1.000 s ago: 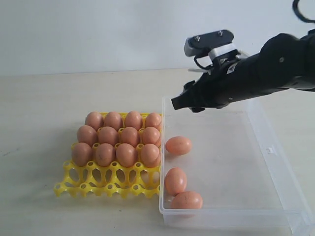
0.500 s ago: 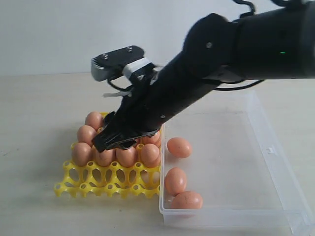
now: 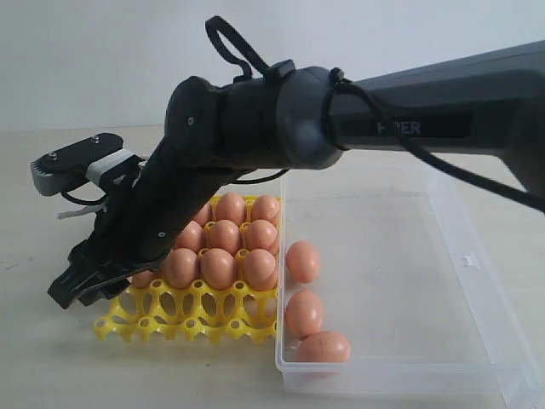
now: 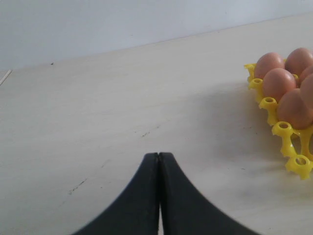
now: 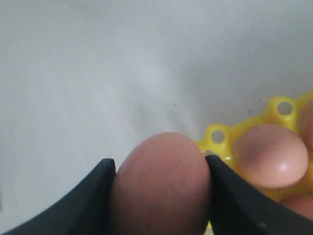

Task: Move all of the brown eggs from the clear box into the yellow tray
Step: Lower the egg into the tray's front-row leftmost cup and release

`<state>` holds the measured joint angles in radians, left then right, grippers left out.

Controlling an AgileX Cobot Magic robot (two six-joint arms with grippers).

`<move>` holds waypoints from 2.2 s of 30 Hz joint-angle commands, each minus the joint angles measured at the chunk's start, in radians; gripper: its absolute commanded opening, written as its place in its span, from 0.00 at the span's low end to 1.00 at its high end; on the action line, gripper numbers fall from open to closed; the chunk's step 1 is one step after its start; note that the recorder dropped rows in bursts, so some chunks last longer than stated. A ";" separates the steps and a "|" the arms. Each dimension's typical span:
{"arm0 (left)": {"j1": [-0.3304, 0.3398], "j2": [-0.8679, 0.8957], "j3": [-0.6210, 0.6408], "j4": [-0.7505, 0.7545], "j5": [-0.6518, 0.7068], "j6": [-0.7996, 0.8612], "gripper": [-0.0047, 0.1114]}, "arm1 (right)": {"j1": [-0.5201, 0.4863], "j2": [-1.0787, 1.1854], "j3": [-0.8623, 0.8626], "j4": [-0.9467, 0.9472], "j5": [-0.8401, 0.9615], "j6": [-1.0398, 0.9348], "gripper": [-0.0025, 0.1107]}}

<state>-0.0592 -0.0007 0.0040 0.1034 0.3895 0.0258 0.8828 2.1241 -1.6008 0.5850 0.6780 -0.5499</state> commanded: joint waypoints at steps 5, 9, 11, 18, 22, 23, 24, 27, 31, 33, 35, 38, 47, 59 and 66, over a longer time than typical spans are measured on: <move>0.002 0.001 -0.004 -0.002 -0.009 -0.003 0.04 | 0.001 0.065 -0.012 0.044 -0.109 -0.005 0.02; 0.002 0.001 -0.004 -0.002 -0.009 -0.003 0.04 | 0.001 0.072 -0.012 0.047 -0.121 -0.003 0.02; 0.002 0.001 -0.004 -0.002 -0.009 -0.003 0.04 | 0.001 0.072 -0.012 0.045 -0.118 0.000 0.04; 0.002 0.001 -0.004 -0.002 -0.009 -0.003 0.04 | 0.001 0.072 -0.012 0.041 -0.089 0.002 0.32; 0.002 0.001 -0.004 -0.002 -0.009 -0.003 0.04 | 0.001 0.072 -0.012 0.028 -0.079 0.004 0.37; 0.002 0.001 -0.004 -0.002 -0.009 -0.003 0.04 | 0.001 0.072 -0.012 0.022 -0.079 0.012 0.37; 0.002 0.001 -0.004 -0.002 -0.009 -0.003 0.04 | 0.001 0.072 -0.012 0.021 -0.079 0.018 0.37; 0.002 0.001 -0.004 -0.002 -0.009 -0.003 0.04 | 0.001 0.074 -0.012 0.014 -0.074 0.020 0.37; 0.002 0.001 -0.004 -0.002 -0.009 -0.003 0.04 | 0.001 0.074 -0.012 0.002 -0.077 0.042 0.41; 0.002 0.001 -0.004 -0.002 -0.009 -0.003 0.04 | 0.001 0.074 -0.012 0.001 -0.078 0.050 0.45; 0.002 0.001 -0.004 -0.002 -0.009 -0.003 0.04 | 0.001 0.074 -0.012 0.001 -0.078 0.050 0.48; 0.002 0.001 -0.004 -0.002 -0.009 -0.003 0.04 | 0.001 0.074 -0.012 0.001 -0.078 0.050 0.49; 0.002 0.001 -0.004 -0.002 -0.009 -0.003 0.04 | 0.001 0.074 -0.012 -0.009 -0.064 0.054 0.49; 0.002 0.001 -0.004 -0.002 -0.009 -0.003 0.04 | 0.001 0.068 -0.012 -0.012 -0.063 0.063 0.49; 0.002 0.001 -0.004 -0.002 -0.009 -0.003 0.04 | 0.001 0.081 -0.012 -0.023 -0.057 0.094 0.49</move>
<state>-0.0592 -0.0007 0.0040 0.1034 0.3895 0.0258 0.8828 2.2004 -1.6047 0.5762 0.6102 -0.4750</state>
